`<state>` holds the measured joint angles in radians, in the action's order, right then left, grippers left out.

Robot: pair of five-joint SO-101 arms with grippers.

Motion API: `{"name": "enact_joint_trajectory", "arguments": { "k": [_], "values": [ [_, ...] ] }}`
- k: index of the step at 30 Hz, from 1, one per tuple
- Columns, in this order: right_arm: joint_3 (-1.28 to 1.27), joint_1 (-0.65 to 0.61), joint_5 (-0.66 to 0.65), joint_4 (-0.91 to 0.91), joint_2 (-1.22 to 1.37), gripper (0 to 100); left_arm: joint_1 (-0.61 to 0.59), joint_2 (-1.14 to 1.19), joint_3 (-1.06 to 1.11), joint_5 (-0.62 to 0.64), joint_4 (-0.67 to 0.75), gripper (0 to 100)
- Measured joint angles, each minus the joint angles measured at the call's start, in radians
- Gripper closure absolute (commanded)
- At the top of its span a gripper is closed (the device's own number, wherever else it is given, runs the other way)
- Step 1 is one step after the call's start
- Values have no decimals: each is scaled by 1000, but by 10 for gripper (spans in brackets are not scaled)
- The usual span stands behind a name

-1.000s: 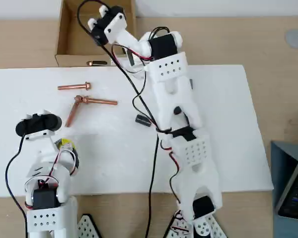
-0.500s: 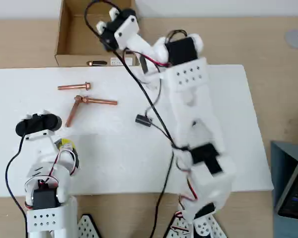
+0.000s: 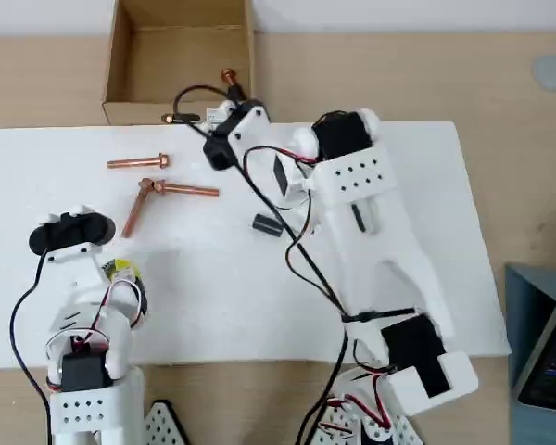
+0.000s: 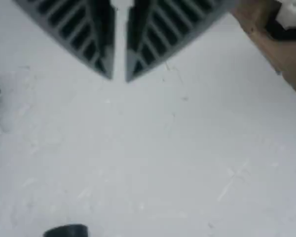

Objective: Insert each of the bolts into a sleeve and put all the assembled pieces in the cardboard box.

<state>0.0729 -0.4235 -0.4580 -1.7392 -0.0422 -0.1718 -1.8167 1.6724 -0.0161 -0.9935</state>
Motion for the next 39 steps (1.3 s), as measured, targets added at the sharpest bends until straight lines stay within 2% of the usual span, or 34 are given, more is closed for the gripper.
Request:
{"name": "enact_joint_trajectory", "arguments": {
  "k": [5, 8, 17, 36, 39],
  "values": [
    [-77, -3, -9, 72, 0, 811, 0, 0, 0, 0, 0, 997],
    [-110, -32, -9, 120, 9, 781, 0, 0, 0, 0, 0, 997],
    [-204, -91, -9, 301, 100, 781, 0, 0, 0, 0, 0, 997],
    [-210, -91, -75, 470, 341, 783, 0, 0, 0, 0, 0, 997],
    [-209, -91, -91, 482, 373, 826, 0, 0, 0, 0, 0, 997]
  ]
}}
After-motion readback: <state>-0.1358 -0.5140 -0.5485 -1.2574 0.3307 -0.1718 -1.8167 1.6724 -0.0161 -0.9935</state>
